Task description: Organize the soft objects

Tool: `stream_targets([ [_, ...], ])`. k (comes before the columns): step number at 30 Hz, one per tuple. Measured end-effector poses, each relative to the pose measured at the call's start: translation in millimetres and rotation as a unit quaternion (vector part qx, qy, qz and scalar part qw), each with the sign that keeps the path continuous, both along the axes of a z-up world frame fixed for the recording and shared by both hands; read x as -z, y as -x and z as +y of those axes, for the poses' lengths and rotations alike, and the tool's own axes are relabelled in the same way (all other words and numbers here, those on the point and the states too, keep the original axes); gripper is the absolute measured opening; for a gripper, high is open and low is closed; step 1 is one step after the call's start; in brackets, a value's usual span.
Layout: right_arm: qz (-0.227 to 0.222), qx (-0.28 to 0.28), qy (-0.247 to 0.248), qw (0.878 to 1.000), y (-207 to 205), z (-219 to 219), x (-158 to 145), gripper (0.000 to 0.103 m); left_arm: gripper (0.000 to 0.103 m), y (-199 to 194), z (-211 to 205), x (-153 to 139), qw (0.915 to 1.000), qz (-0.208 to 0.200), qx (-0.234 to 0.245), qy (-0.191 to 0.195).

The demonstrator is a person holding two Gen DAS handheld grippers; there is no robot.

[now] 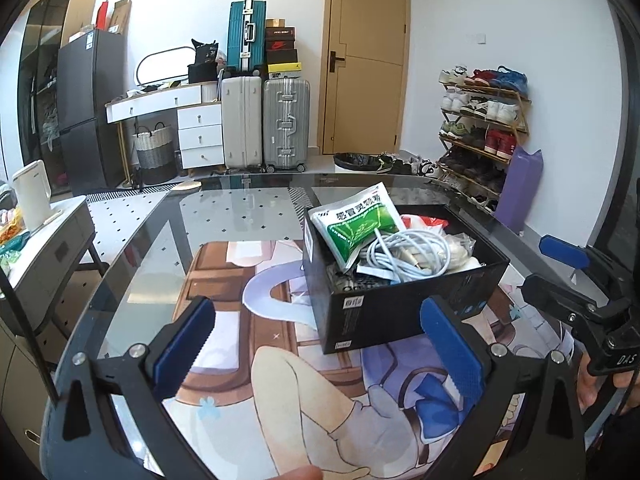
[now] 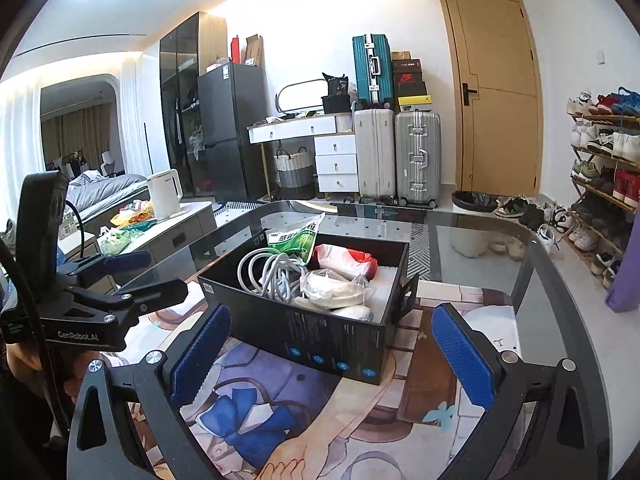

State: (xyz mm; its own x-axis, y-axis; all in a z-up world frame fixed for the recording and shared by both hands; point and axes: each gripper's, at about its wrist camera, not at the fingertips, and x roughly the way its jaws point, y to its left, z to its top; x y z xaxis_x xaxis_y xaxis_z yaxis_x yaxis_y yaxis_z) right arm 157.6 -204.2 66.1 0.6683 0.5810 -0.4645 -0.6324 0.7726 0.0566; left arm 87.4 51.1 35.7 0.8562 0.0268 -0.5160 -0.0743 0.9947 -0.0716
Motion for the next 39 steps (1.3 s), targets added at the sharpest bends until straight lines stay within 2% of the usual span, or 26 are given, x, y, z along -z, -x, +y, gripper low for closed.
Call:
stream_targets([
  [6, -0.009, 0.003, 0.002, 1.000, 4.2, -2.3, 1.4, 0.102, 0.103, 3.9, 3.6, 9.5, 0.9999, -0.004, -0.010, 0.010],
  [21, -0.044, 0.004, 0.022, 0.999, 18.2, 2.8, 0.1, 0.102, 0.103, 6.1, 1.9, 7.9, 0.9997, -0.018, -0.010, 0.011],
  [39, -0.040, 0.000, 0.014, 0.999, 15.0, 1.5, 3.0, 0.102, 0.103, 7.9, 2.8, 6.5, 0.9997, -0.020, -0.010, 0.008],
])
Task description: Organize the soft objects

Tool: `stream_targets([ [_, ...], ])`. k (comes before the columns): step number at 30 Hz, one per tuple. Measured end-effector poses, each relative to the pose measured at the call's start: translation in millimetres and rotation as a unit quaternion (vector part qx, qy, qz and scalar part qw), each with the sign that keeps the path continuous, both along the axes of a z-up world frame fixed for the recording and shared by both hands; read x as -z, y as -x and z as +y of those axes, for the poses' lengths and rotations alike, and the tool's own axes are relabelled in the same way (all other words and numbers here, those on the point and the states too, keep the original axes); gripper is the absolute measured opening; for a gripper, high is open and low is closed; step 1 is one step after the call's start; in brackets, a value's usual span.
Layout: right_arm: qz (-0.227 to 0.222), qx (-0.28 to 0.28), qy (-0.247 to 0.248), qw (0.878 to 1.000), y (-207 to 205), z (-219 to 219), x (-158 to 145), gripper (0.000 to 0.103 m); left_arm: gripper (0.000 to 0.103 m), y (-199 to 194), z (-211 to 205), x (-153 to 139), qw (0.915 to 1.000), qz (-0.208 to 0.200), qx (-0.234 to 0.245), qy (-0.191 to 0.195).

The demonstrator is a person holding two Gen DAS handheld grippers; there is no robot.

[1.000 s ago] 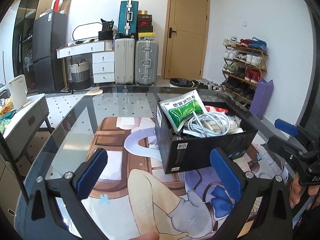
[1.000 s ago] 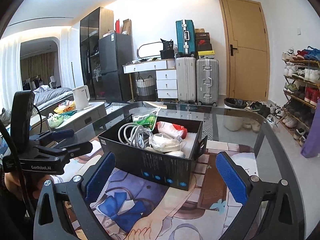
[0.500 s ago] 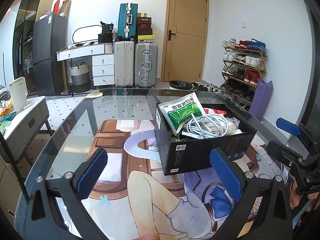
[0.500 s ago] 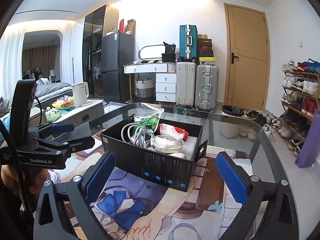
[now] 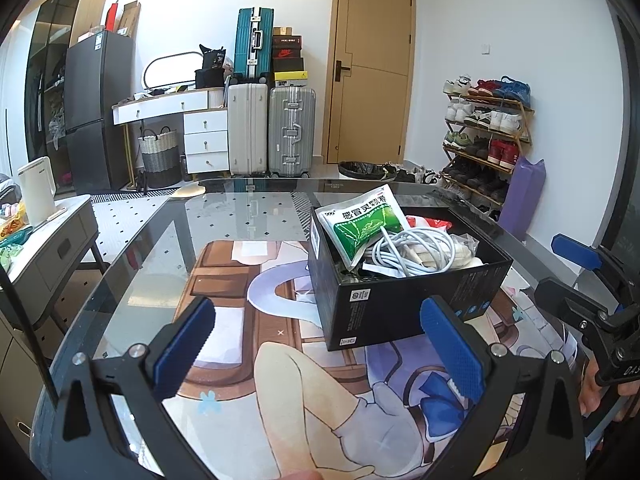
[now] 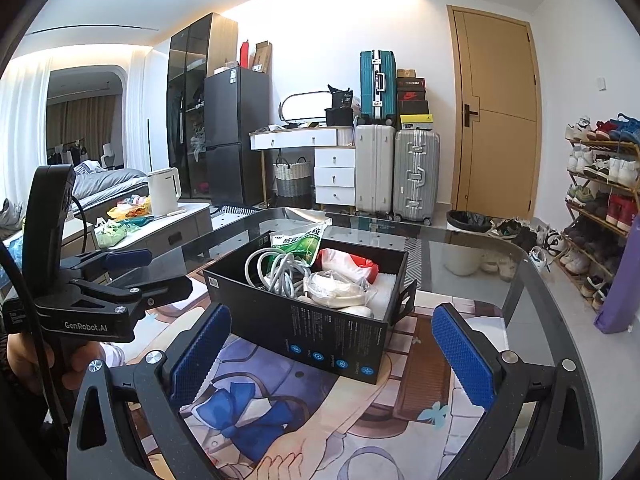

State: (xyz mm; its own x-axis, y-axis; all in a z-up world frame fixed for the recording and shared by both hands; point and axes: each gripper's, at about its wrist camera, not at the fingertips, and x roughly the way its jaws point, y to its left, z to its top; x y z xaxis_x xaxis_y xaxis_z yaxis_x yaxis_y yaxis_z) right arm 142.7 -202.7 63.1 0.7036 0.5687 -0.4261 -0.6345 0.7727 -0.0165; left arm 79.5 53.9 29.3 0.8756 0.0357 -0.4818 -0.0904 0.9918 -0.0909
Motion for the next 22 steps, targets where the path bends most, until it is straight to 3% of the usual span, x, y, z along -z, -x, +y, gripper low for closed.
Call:
stream_targets([
  [22, 0.000, 0.000, 0.000, 1.000, 0.8, -0.8, 0.1, 0.102, 0.103, 1.2, -0.3, -1.1, 1.0000, -0.004, 0.001, -0.003],
])
